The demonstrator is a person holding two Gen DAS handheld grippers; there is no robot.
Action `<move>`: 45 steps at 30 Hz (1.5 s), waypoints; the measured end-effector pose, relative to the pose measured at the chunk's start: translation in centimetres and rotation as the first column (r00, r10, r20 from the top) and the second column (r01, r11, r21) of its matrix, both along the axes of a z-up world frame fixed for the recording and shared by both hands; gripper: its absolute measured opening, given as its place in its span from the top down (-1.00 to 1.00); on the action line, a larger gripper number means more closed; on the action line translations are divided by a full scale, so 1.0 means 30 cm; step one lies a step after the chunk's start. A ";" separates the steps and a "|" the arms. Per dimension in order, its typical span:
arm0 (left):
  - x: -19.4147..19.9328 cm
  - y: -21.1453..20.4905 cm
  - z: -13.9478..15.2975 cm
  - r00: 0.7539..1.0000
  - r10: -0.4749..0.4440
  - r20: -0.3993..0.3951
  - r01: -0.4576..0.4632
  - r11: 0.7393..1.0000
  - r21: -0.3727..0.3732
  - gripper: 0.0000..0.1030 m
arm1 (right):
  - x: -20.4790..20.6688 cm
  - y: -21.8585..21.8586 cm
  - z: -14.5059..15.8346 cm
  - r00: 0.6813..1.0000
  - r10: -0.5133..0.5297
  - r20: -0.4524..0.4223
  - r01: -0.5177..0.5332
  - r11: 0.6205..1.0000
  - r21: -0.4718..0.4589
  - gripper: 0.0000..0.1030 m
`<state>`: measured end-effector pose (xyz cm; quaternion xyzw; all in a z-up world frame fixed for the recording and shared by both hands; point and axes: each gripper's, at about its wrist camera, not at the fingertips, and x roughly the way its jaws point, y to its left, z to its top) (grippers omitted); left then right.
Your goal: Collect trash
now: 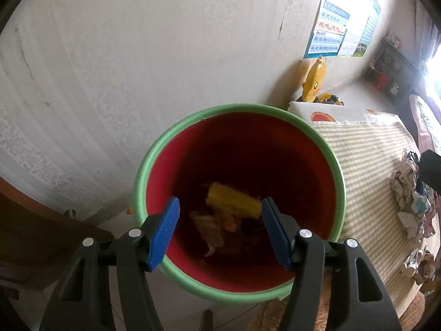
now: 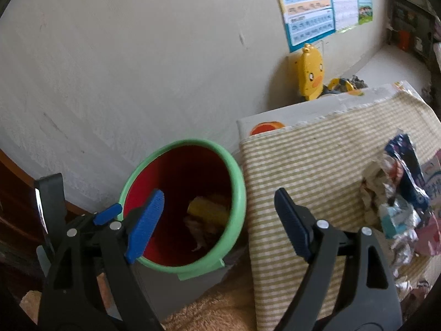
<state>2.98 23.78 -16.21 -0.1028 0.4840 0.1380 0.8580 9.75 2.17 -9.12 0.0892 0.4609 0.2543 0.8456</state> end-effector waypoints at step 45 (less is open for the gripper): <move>0.058 -0.824 0.069 0.840 -0.542 -0.015 0.535 0.833 -0.143 -0.26 | -0.339 -0.999 -0.376 0.784 -0.572 -0.241 0.579 0.814 -0.046 -0.52</move>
